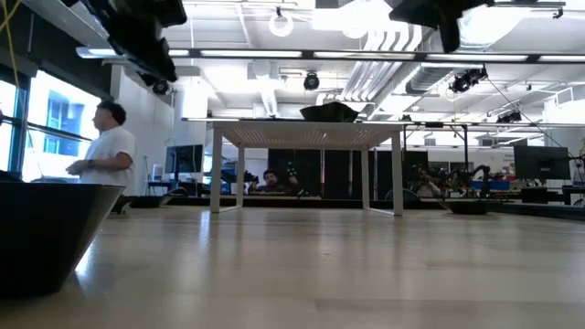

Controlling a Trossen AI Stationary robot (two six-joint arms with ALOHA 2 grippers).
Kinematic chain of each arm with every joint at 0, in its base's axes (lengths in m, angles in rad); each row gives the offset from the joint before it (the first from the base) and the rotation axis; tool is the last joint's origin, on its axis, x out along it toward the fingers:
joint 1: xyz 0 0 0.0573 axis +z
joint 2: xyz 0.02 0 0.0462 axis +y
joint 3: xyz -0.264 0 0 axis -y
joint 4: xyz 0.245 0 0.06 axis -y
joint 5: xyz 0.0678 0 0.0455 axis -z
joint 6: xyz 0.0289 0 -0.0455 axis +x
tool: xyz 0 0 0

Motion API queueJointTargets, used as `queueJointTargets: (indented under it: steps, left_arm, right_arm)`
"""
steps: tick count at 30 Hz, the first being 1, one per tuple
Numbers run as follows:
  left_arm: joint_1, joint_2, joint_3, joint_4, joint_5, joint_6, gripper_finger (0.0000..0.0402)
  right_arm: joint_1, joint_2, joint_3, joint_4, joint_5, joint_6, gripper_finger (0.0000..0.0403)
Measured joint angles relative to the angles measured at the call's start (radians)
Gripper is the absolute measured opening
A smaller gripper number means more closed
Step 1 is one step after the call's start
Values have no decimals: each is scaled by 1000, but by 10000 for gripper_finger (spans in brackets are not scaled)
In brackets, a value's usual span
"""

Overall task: Pick & Place Mini shaped plates
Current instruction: Stack the square plate on top of the square plate on the shelf

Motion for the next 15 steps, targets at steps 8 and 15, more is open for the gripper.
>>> queueJointTargets:
  steps: [8, 15]
  left_arm:
    - [-329, 81, 2, -101, 45, -230, 1]
    - [-593, 187, 0, -112, 51, -439, 7]
  right_arm:
    - [0, -78, -65, -2, 25, -5, 2]
    - [0, -73, -64, -1, 21, -26, 6]
